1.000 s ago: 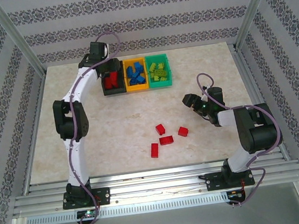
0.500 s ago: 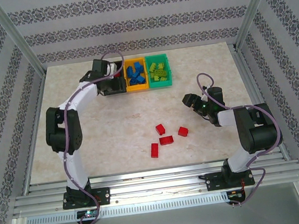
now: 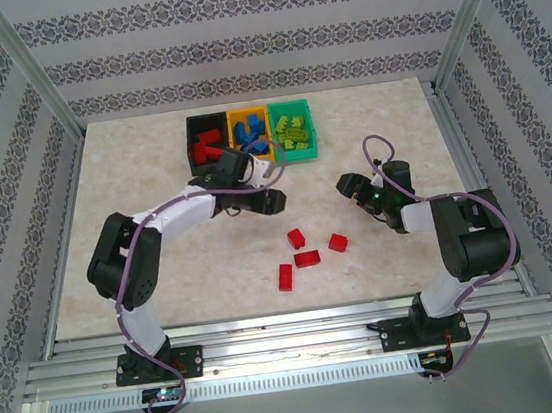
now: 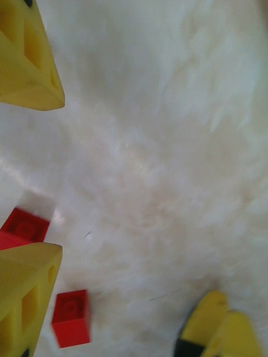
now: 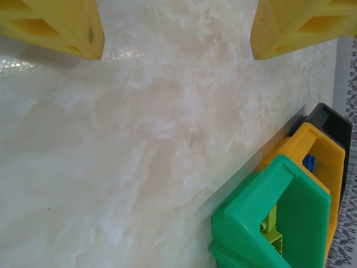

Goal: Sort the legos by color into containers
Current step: Pick up the lego from the center of the table.

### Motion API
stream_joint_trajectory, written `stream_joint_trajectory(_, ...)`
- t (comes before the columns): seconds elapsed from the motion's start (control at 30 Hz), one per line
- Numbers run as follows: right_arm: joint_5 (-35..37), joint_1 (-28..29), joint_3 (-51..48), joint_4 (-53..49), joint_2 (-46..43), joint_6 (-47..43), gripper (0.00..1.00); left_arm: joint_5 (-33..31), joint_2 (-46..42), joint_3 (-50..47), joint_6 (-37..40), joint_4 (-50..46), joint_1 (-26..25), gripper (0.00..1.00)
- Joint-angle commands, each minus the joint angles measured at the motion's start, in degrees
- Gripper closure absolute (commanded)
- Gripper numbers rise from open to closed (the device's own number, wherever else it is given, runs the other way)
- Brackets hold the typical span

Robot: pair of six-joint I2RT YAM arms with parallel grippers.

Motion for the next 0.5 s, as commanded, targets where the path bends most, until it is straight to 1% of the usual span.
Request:
stream_joint_trajectory(0.0,-1.34,0.42,1.16,2.01,0.85,0.57,0.30,0.38,-2.59,-1.87,2.79,0.99,-2.85,0.35)
stream_joint_trajectory(0.13,-1.47,0.51,1.17,2.26,1.23,0.76,0.29,-3.42,-2.06,-1.84,6.69,-4.25,-7.52,0.30)
stream_joint_trajectory(0.23,-1.54,0.56,1.16,2.22,1.16,0.84,0.29,-7.61,-0.57,-0.57,9.40,-8.46,-10.43,0.29)
stream_joint_trajectory(0.37,-1.58,0.55,1.14,2.20,0.99,0.84,0.29,-11.45,1.33,0.73,11.05,-11.03,-12.10,0.28)
stream_joint_trajectory(0.47,-1.47,0.55,1.04,2.22,0.95,0.82,0.29,-12.31,2.80,2.48,12.36,-12.85,-12.89,0.27)
